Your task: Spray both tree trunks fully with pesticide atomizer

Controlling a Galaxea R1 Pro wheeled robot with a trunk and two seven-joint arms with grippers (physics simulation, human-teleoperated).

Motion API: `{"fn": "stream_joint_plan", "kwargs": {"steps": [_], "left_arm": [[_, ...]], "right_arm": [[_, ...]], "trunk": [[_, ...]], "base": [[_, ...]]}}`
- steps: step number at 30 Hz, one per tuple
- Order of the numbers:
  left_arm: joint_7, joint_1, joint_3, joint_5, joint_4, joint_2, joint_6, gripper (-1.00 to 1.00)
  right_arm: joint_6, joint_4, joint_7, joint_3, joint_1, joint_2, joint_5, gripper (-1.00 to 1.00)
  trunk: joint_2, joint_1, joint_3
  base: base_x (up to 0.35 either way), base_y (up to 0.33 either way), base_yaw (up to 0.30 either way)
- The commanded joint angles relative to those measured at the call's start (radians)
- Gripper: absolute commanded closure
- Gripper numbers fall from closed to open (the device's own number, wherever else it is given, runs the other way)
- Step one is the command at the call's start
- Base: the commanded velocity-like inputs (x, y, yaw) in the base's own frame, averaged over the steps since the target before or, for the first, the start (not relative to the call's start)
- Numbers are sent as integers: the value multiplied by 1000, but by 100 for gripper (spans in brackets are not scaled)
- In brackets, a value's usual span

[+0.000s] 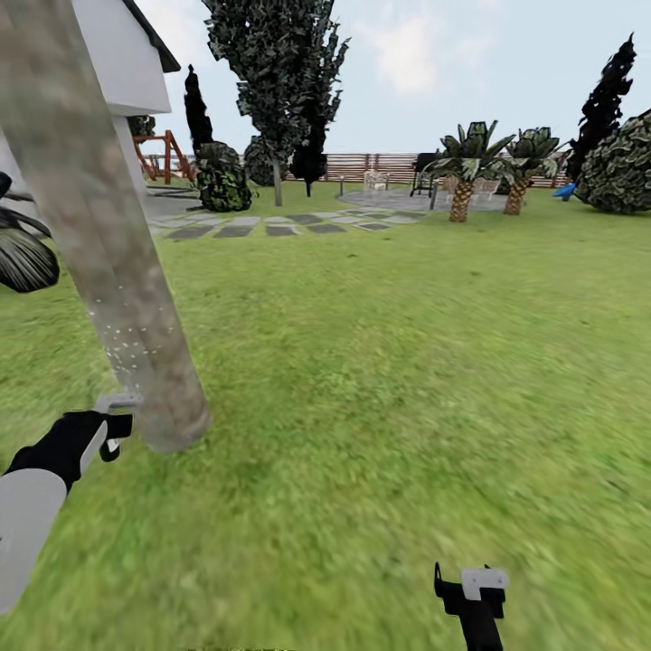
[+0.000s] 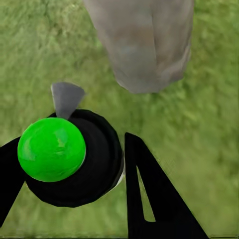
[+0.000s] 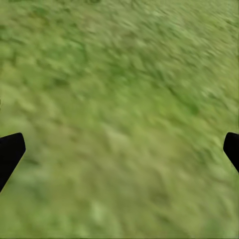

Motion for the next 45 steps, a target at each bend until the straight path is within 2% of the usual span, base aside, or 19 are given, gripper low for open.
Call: {"fn": "stream_joint_plan", "kwargs": {"steps": [1,4,9,12,15,18,19,21,22,23,27,30,32,37,42,44,45], "left_arm": [[0,-1,5,-9,-2,-3,5,100],[5,0,5,-9,-1,-17,-32,100],[8,0,7,-5,0,-23,-40,100],[48,13,12,7,36,-23,-43,100],[67,33,50,8,79,-20,-83,100],[72,63,103,6,90,-16,-143,100],[72,65,108,5,91,-19,-148,100],[72,67,111,3,92,-26,-151,100],[73,67,111,2,90,-41,-153,100],[88,67,111,0,85,-60,-154,100],[150,67,110,6,80,-82,-154,100],[156,68,113,5,85,-80,-155,100],[160,76,117,1,84,-68,-157,100],[224,127,117,6,78,-52,-157,100],[221,148,118,12,74,-53,-202,100],[216,149,122,14,75,-63,-208,100],[215,150,123,13,74,-76,-210,100]], "right_arm": [[-2,1,-3,-8,0,0,10,-100],[-2,0,-3,-8,0,0,10,-100],[-2,0,-3,-8,0,0,10,-100],[-2,0,-3,-8,0,0,11,-100],[-2,0,-3,-8,0,0,11,-100],[-2,0,-3,-8,0,0,11,-100],[-2,0,-3,-8,0,0,11,-100],[-2,1,-3,-8,0,0,11,-100],[-2,1,-3,-8,0,0,11,-100],[-2,1,-3,-8,0,0,11,-100],[-2,1,-3,-8,0,0,11,-100],[-2,1,-2,-8,0,0,11,-100],[-2,1,-1,-8,0,0,11,-100],[-2,2,-1,-8,0,0,11,-100],[-2,2,0,-8,0,1,11,-100],[-2,2,0,-8,0,1,11,-100],[-2,2,0,-8,0,1,11,-100]], "trunk": [[0,0,-1],[0,0,-1],[0,0,-1],[0,0,-1],[0,0,-1],[0,0,-1],[0,0,-1],[0,0,-1],[0,0,-1],[0,0,-1],[0,0,-1],[0,0,-1],[0,0,-1],[0,0,-1],[0,0,-1],[0,0,-1],[0,0,-1]], "base": [[0,-272,260],[125,-252,73],[220,-203,7],[237,-188,3],[238,-186,165],[240,-182,260],[241,-180,275],[241,-180,276],[241,-180,278],[241,-180,278],[216,-198,218],[164,-232,29],[158,-236,5],[157,-237,54],[203,-214,262],[234,-193,269],[207,-206,206]]}}
